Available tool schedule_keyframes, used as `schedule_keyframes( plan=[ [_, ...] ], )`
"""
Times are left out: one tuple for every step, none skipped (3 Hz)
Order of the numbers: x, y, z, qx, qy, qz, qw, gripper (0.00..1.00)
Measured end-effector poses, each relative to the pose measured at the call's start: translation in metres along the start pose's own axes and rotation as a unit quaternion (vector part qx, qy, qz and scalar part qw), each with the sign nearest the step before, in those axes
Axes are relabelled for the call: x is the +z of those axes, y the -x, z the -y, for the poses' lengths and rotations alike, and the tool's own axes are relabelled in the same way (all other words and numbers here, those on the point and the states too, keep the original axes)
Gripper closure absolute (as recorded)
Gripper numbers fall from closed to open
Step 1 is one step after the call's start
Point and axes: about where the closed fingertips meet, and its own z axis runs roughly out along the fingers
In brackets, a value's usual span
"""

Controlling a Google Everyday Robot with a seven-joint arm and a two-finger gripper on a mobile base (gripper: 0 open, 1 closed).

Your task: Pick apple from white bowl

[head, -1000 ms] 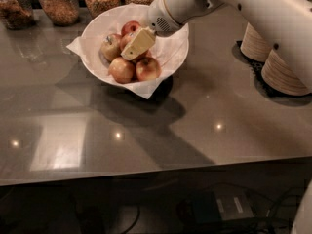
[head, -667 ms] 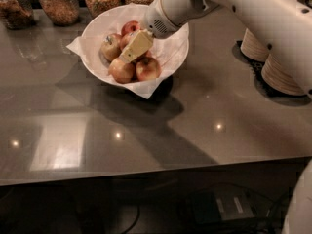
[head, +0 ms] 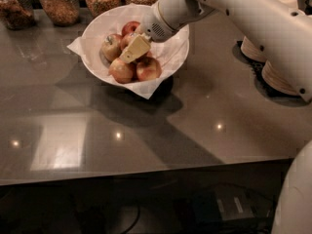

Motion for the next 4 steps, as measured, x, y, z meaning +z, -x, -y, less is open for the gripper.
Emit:
schedule_keyframes(
  plan=[
    [0.002,-0.002,0.001,0.002,0.001,-0.002,1.0,0.51],
    [0.003,-0.003,0.001,0.002,0.001,-0.002,1.0,0.67],
    [-0.003,-0.001,0.001,-0.006,0.0,-0.001,1.0,0.91],
    [-0.018,0.004,0.0,-0.027,-0.003,-0.001,0.9996,1.0]
  ],
)
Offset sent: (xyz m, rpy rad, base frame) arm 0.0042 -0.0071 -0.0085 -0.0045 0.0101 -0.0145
